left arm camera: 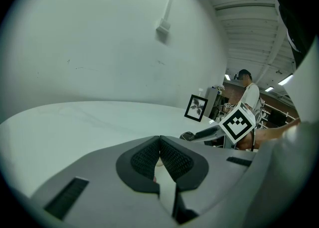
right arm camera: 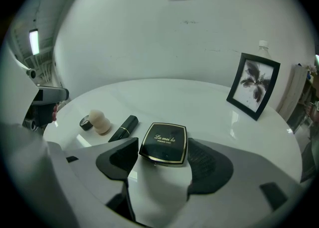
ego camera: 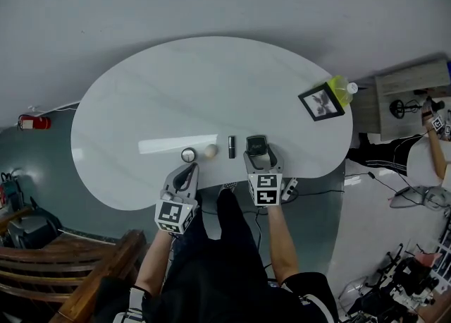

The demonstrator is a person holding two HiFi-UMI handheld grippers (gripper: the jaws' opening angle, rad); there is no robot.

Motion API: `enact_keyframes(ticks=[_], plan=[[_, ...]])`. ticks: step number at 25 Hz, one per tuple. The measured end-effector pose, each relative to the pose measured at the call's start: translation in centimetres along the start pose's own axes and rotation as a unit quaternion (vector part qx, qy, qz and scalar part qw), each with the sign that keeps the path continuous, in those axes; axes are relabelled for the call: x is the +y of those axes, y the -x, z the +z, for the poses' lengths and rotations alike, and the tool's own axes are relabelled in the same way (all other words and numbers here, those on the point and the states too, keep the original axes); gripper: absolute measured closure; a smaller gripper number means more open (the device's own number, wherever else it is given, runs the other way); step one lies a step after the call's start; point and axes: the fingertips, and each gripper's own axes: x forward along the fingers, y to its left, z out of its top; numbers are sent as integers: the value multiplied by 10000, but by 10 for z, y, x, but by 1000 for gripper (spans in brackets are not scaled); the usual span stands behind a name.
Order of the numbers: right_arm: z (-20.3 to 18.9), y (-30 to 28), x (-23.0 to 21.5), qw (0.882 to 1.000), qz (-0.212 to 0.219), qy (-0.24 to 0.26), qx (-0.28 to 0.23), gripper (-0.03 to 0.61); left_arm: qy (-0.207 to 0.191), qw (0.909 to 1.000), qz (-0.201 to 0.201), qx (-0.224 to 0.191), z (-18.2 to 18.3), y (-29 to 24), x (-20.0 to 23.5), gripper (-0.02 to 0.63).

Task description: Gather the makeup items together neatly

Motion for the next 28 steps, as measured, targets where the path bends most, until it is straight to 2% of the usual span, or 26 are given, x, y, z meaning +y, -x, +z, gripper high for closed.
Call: enact_keyframes(ticks=[4, 9, 15, 19, 22, 28], plan=[[9, 8, -2, 9999, -23, -15, -106, 278, -44, 10000, 21, -51, 4, 3, -2, 597], [40, 35, 2, 9981, -75, 62, -604, 278, -94, 9997, 48, -238, 22, 14, -7, 597], [88, 74, 16, 9924, 84, 256, -1198, 280, -320, 9975, 118, -622, 59, 30, -13, 597], [113, 108, 26, 9871, 198, 178, -1576, 292, -414, 9951, 181, -876, 80, 50, -21, 597], [128, 135, 29, 9822, 122, 166, -1868, 390, -518, 9930, 206, -1039, 95, 65, -29, 597], [152, 179, 47, 9693, 200, 428, -2412, 461, -748, 9869, 292, -1400, 122, 93, -45, 597]])
